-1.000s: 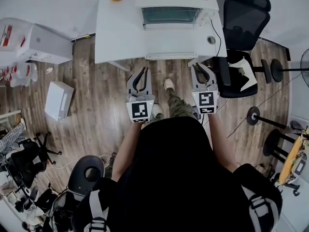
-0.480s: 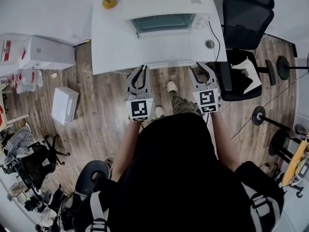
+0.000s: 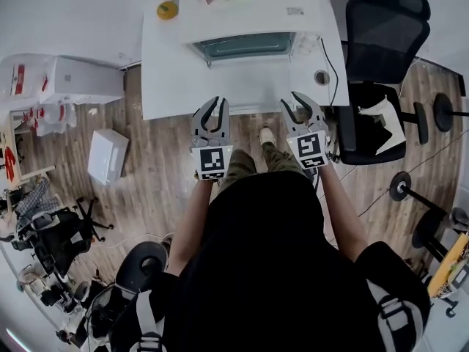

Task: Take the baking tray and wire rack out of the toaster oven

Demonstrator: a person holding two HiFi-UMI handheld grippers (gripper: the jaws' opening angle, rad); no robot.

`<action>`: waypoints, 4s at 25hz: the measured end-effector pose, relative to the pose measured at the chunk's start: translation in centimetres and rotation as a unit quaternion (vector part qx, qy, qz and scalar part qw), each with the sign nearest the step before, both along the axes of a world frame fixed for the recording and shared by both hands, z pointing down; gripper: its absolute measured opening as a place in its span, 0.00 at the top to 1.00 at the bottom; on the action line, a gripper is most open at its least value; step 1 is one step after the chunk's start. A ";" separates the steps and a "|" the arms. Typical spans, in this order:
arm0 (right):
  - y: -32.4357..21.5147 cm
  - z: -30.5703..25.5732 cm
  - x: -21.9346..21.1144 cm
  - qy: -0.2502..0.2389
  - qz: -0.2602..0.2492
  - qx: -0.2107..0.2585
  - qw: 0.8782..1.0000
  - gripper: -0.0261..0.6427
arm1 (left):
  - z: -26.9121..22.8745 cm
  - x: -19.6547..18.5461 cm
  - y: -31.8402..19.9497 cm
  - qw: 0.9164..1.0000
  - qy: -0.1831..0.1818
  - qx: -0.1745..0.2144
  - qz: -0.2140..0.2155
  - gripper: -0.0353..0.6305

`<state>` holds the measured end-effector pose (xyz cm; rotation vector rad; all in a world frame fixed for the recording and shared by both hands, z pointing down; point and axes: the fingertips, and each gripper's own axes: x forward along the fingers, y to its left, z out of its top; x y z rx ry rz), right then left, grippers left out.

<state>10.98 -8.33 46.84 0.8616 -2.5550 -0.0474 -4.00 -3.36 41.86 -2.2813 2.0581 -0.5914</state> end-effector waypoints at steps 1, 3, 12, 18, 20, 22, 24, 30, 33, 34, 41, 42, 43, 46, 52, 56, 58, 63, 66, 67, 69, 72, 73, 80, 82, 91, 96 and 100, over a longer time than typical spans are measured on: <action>-0.6 0.1 -0.2 -0.001 -0.003 0.003 1.000 0.78 | 0.2 0.0 -0.4 1.000 -0.005 -0.003 0.000 0.88; -1.3 0.4 -0.5 -0.001 -0.008 0.002 1.000 0.76 | 0.6 0.0 -0.7 1.000 -0.015 -0.011 0.001 0.88; -3.4 1.7 -2.1 0.051 -0.068 0.037 0.996 0.64 | 3.8 -0.5 -2.5 0.996 -0.070 -0.053 0.029 0.86; -5.1 2.7 -3.0 0.093 -0.080 0.065 0.990 0.63 | 5.8 -1.4 -4.3 0.992 -0.086 -0.079 0.055 0.78; -5.7 3.1 -3.2 0.110 -0.083 0.071 0.988 0.62 | 6.6 -1.5 -4.9 0.989 -0.096 -0.086 0.066 0.77; -6.2 3.5 -3.6 0.122 -0.087 0.077 0.986 0.62 | 7.5 -1.6 -5.4 0.986 -0.110 -0.096 0.081 0.75; -6.8 4.0 -4.2 0.138 -0.093 0.086 0.982 0.62 | 8.6 -1.9 -6.2 0.982 -0.120 -0.109 0.092 0.72; -8.7 6.3 -6.1 0.194 -0.119 0.102 0.968 0.61 | 11.3 -2.6 -8.5 0.973 -0.147 -0.137 0.114 0.70; -9.8 7.4 -7.4 0.212 -0.128 0.105 0.963 0.61 | 12.7 -3.1 -9.8 0.968 -0.157 -0.149 0.128 0.69; -10.2 7.8 -7.8 0.217 -0.131 0.104 0.962 0.61 | 13.1 -3.3 -10.3 0.966 -0.160 -0.153 0.132 0.69; -12.4 10.7 -10.4 0.264 -0.160 0.093 0.947 0.61 | 15.6 -4.1 -13.6 0.956 -0.179 -0.172 0.157 0.69; -12.7 11.1 -10.8 0.268 -0.160 0.085 0.946 0.61 | 16.0 -4.3 -14.2 0.954 -0.183 -0.176 0.161 0.69; -12.9 11.4 -11.2 0.270 -0.159 0.074 0.947 0.61 | 16.4 -4.4 -14.7 0.952 -0.187 -0.180 0.165 0.69; -13.5 12.4 -12.1 0.277 -0.153 0.055 0.947 0.61 | 17.6 -4.4 -16.0 0.946 -0.196 -0.191 0.174 0.69; -14.8 14.8 -13.3 0.316 -0.159 0.055 0.934 0.61 | 18.7 -4.4 -17.5 0.935 -0.216 -0.205 0.194 0.69; -15.3 16.5 -13.3 0.346 -0.168 0.046 0.922 0.61 | 20.0 -4.6 -18.1 0.919 -0.239 -0.227 0.215 0.69; -15.5 17.0 -13.6 0.356 -0.176 0.047 0.917 0.63 | 21.0 -5.2 -18.0 0.909 -0.246 -0.256 0.219 0.69; -16.0 17.5 -13.2 0.370 -0.175 0.056 0.911 0.76 | 23.1 -5.6 -17.8 0.883 -0.286 -0.291 0.233 0.68; -16.4 17.3 -13.5 0.368 -0.172 0.066 0.911 0.79 | 22.7 -6.2 -18.6 0.885 -0.300 -0.283 0.219 0.76; -16.5 17.1 -13.6 0.368 -0.175 0.073 0.910 0.79 | 22.6 -6.4 -18.7 0.885 -0.302 -0.283 0.214 0.78; -16.2 16.7 -14.1 0.368 -0.181 0.091 0.907 0.81 | 22.5 -6.8 -18.4 0.884 -0.304 -0.288 0.209 0.79; -16.1 16.7 -14.0 0.373 -0.181 0.104 0.904 0.83 | 22.5 -6.7 -18.4 0.882 -0.302 -0.297 0.208 0.79; -16.2 16.7 -13.8 0.374 -0.182 0.103 0.903 0.83 | 22.4 -6.6 -18.5 0.880 -0.301 -0.301 0.209 0.79; -15.9 16.9 -13.5 0.372 -0.185 0.082 0.906 0.83 | 22.7 -6.4 -18.1 0.862 -0.315 -0.336 0.210 0.80; -16.0 16.8 -13.4 0.369 -0.183 0.081 0.907 0.83 | 22.7 -6.2 -18.1 0.858 -0.321 -0.340 0.214 0.80; -13.1 17.3 -12.4 0.372 -0.238 0.060 0.895 0.80 | 23.2 -5.2 -15.1 0.846 -0.334 -0.344 0.234 0.81; -11.2 17.5 -11.8 0.362 -0.247 0.059 0.897 0.80 | 23.4 -4.6 -13.3 0.850 -0.329 -0.335 0.238 0.81; -10.0 17.6 -11.5 0.359 -0.250 0.065 0.897 0.80 | 23.3 -4.3 -12.1 0.853 -0.329 -0.327 0.242 0.81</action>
